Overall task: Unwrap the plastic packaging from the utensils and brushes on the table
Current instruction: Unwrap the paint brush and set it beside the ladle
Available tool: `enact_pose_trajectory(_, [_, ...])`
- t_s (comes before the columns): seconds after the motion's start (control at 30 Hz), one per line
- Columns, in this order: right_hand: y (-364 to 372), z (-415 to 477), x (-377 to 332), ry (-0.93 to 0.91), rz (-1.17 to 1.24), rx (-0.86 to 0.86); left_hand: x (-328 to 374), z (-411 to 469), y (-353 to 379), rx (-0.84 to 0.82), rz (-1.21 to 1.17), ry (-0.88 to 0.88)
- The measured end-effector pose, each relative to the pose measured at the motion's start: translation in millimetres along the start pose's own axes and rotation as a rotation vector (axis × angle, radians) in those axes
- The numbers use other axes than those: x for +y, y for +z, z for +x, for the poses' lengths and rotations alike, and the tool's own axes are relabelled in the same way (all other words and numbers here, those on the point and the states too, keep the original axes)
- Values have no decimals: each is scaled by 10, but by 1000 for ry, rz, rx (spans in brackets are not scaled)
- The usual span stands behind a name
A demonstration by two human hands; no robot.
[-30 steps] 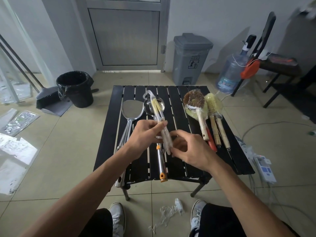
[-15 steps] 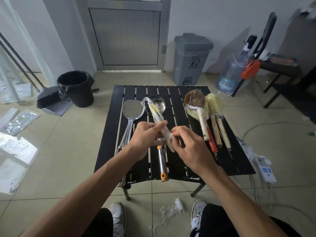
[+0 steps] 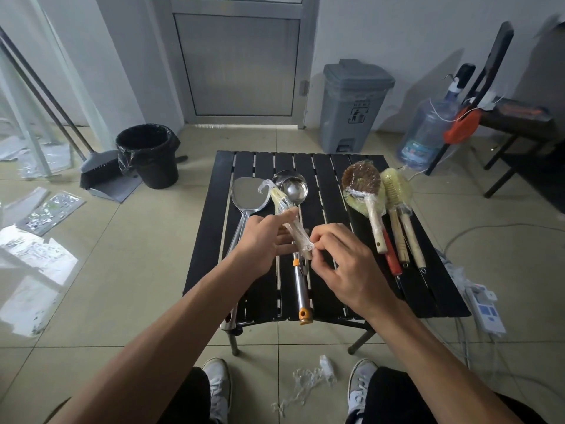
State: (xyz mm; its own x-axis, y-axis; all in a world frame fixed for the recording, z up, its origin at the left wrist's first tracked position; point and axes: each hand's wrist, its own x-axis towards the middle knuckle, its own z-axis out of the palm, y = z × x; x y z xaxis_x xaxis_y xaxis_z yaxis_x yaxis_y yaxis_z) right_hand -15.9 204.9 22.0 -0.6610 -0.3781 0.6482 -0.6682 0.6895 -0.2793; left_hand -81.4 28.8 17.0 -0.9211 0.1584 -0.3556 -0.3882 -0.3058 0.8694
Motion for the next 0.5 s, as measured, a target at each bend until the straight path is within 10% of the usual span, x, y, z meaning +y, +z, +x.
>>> enact_pose_trajectory(0.5, [-76,-15,120,559,465,-122,-42,-117,32,-169,356,190])
